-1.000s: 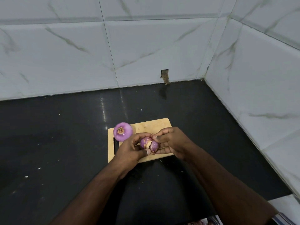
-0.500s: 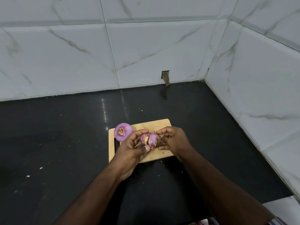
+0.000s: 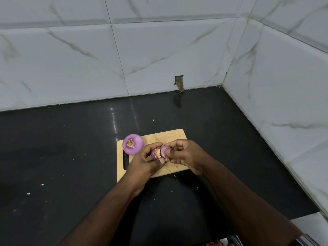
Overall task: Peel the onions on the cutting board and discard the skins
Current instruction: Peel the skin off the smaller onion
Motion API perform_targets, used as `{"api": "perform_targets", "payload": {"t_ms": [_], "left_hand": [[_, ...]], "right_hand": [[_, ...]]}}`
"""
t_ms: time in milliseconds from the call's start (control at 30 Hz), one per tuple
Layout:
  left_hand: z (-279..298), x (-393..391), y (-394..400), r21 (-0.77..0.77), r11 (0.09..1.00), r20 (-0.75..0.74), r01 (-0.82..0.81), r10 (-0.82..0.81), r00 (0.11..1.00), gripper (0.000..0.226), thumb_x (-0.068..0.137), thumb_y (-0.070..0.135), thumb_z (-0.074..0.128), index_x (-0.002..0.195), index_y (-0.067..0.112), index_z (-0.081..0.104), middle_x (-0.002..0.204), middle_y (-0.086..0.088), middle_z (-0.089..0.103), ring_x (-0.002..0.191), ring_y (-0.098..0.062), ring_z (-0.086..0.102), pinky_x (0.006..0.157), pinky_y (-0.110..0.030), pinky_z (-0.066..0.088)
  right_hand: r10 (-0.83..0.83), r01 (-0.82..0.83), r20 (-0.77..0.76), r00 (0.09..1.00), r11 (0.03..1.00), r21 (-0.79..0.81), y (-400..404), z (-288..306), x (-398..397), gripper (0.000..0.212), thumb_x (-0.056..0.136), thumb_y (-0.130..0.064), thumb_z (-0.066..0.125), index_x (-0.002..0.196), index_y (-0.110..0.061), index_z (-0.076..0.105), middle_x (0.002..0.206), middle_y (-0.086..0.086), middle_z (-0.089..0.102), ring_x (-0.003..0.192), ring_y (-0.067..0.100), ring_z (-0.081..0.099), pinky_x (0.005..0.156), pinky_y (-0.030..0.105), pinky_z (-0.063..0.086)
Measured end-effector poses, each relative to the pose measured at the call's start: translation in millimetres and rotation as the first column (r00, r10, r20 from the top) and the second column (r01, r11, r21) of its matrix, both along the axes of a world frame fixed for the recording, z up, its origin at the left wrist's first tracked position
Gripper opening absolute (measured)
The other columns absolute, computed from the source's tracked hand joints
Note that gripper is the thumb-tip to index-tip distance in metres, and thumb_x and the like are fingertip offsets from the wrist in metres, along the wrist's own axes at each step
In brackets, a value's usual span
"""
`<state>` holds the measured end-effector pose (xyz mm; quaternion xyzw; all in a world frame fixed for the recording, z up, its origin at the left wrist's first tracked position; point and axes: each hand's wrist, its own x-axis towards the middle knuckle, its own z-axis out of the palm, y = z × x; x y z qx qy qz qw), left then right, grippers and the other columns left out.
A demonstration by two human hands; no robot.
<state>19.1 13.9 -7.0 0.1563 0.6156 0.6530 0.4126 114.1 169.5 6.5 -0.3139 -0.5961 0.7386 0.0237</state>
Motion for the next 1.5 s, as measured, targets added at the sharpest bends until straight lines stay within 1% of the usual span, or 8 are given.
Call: {"api": "perform_targets", "payload": {"t_ms": [333,500,767,967,1133,1233,1400,1500], "left_hand": [[-8,-9,-4,0.036,0.999,0.114,-0.012,0.007,0.993,0.042,0.089,-0.011,0.067,0.124,0.012,0.067,0.124,-0.014,0.071,0.117,-0.031,0.068,0.097,-0.043,0.056],[-5,-8,-7,-0.047,0.999,-0.069,-0.004,0.001,0.998,0.045,0.087,-0.008,0.070,0.120,0.023,0.070,0.116,-0.002,0.075,0.110,-0.019,0.069,0.094,-0.037,0.057],[5,-6,-7,-0.107,0.992,-0.321,0.064,-0.095,0.942,0.048,0.084,-0.007,0.073,0.121,0.024,0.068,0.114,0.006,0.074,0.104,-0.010,0.070,0.089,-0.023,0.055],[10,-6,-6,-0.132,0.988,-0.377,0.083,-0.128,0.917,0.052,0.084,-0.009,0.072,0.115,0.032,0.068,0.106,0.020,0.074,0.102,-0.002,0.070,0.088,-0.020,0.055],[8,-6,-8,-0.130,0.989,-0.371,0.074,-0.117,0.921,0.052,0.083,-0.008,0.074,0.115,0.033,0.068,0.108,0.014,0.075,0.103,-0.006,0.071,0.088,-0.021,0.055],[8,-7,-10,-0.121,0.990,-0.350,0.072,-0.110,0.930,0.049,0.084,-0.006,0.075,0.119,0.028,0.069,0.112,0.008,0.074,0.104,-0.009,0.071,0.087,-0.022,0.056],[8,-10,-14,-0.112,0.993,-0.290,0.046,-0.077,0.954,0.048,0.085,-0.007,0.074,0.122,0.023,0.068,0.113,0.005,0.075,0.104,-0.011,0.072,0.087,-0.021,0.055],[7,-10,-14,-0.113,0.992,-0.275,0.049,-0.078,0.958,0.049,0.085,-0.008,0.074,0.121,0.024,0.069,0.114,0.002,0.075,0.104,-0.013,0.072,0.087,-0.023,0.056]], "right_hand": [[0.042,-0.039,-0.042,0.998,0.997,0.073,1,-1,-3,0.024,0.089,-0.002,0.068,0.113,-0.002,0.070,0.096,0.004,0.075,0.078,0.007,0.072,0.067,0.019,0.056],[0.097,-0.096,-0.021,0.995,0.995,0.035,3,4,-6,0.019,0.090,0.002,0.065,0.108,-0.002,0.071,0.105,0.017,0.072,0.089,0.022,0.072,0.073,0.029,0.060],[0.204,-0.220,0.092,0.975,0.945,0.241,9,18,-13,0.018,0.081,0.006,0.071,0.099,0.005,0.068,0.097,0.024,0.073,0.081,0.027,0.074,0.071,0.033,0.062],[0.203,-0.233,0.130,0.971,0.926,0.297,8,19,-19,0.021,0.076,0.011,0.073,0.096,0.009,0.065,0.097,0.026,0.072,0.084,0.034,0.074,0.069,0.034,0.063],[0.188,-0.219,0.125,0.974,0.919,0.328,5,14,-19,0.020,0.073,0.011,0.076,0.091,0.008,0.067,0.092,0.024,0.073,0.080,0.032,0.075,0.071,0.039,0.063],[0.188,-0.211,0.103,0.977,0.934,0.289,8,14,-16,0.017,0.079,0.010,0.071,0.096,0.008,0.068,0.093,0.026,0.072,0.080,0.030,0.074,0.069,0.034,0.063],[0.126,-0.126,0.024,0.992,0.992,-0.008,11,16,-6,0.020,0.093,0.002,0.060,0.110,0.008,0.067,0.110,0.027,0.069,0.094,0.030,0.072,0.077,0.032,0.062],[0.154,-0.153,0.003,0.988,0.986,0.072,9,11,-5,0.024,0.086,0.001,0.071,0.110,0.004,0.069,0.111,0.024,0.070,0.100,0.030,0.072,0.082,0.033,0.061]]}}
